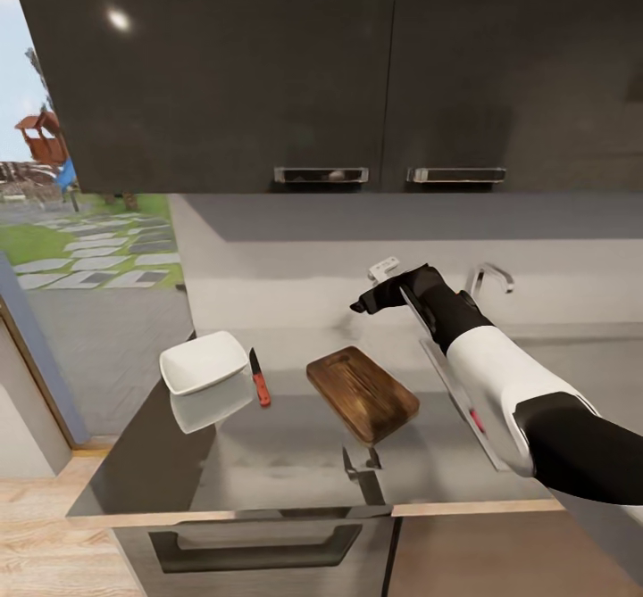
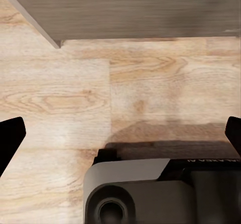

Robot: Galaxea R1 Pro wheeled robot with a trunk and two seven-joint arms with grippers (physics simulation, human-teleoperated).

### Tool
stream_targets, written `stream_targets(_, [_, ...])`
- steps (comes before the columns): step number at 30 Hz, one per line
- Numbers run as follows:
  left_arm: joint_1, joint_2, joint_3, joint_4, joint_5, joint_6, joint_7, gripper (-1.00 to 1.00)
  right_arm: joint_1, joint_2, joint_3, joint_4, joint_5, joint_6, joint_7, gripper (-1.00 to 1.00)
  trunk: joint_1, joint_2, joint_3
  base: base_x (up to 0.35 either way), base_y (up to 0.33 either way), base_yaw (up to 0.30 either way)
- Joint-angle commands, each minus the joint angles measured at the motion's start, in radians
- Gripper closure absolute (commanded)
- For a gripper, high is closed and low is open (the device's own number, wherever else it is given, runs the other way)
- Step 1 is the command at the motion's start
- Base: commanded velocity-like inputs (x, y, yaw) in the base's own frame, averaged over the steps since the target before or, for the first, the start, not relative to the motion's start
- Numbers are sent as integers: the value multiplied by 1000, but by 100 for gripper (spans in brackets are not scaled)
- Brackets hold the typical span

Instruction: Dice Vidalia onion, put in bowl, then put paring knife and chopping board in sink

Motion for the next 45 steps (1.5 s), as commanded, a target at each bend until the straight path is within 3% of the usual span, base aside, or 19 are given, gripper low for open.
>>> stream_targets(1, [0, 0, 0, 0, 1, -3, 0, -100, -1, -1, 0, -2, 11, 3, 8, -100, -4, 6, 2, 0, 0, 0])
stream_targets(23, [0, 1, 2, 4, 1, -2, 0, -100, -1, 9, 1, 12, 5, 2, 10, -100, -88, 160, 71, 0, 0, 0])
stream_targets(39, [0, 1, 1, 4, 1, -2, 0, -100, -1, 17, 1, 89, 3, -12, 14, -100, -149, 272, 121, 0, 0, 0])
stream_targets(45, [0, 1, 1, 4, 1, -2, 0, -100, -1, 31, 0, 154, 3, -79, 13, -100, -172, 314, 140, 0, 0, 0])
